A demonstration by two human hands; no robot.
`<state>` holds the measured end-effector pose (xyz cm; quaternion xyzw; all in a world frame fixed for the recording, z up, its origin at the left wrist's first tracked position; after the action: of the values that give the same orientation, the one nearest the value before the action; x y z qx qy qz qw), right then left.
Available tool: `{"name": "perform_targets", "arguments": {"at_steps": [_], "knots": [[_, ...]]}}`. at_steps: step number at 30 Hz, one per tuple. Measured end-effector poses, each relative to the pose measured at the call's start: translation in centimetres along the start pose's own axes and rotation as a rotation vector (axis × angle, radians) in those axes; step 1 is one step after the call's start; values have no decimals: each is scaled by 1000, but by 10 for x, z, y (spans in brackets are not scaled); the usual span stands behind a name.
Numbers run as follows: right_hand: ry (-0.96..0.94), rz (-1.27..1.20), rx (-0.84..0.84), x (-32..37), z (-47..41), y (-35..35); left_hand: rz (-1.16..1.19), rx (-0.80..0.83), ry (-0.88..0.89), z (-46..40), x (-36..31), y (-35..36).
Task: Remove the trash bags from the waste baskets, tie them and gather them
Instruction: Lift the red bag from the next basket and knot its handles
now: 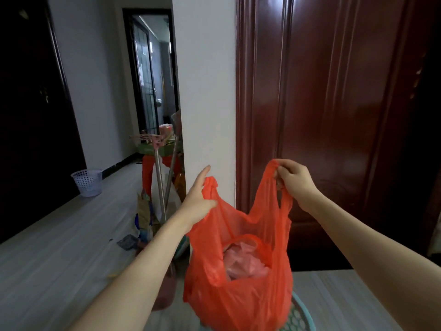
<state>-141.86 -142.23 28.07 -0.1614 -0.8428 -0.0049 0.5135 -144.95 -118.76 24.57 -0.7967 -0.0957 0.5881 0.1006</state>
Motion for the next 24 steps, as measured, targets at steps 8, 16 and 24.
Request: {"name": "perform_targets", "arguments": {"at_steps": [8, 16, 24], "knots": [[-20, -177, -203, 58, -16, -67, -17, 56, 276, -16, -85, 18], [11, -57, -185, 75, 6, -130, 102, -251, 308, -17, -127, 37], [51, 128, -317, 78, 55, -227, 321, 253, 226, 16, -142, 166]]}}
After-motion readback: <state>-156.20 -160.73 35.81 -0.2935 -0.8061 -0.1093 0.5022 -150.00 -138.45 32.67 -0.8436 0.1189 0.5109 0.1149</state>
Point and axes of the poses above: each hand's wrist, its own z-axis away from the middle knuckle, its own y-axis out of the palm, x = y × z, the point moved 8 cm from there along -z, towards the middle knuckle
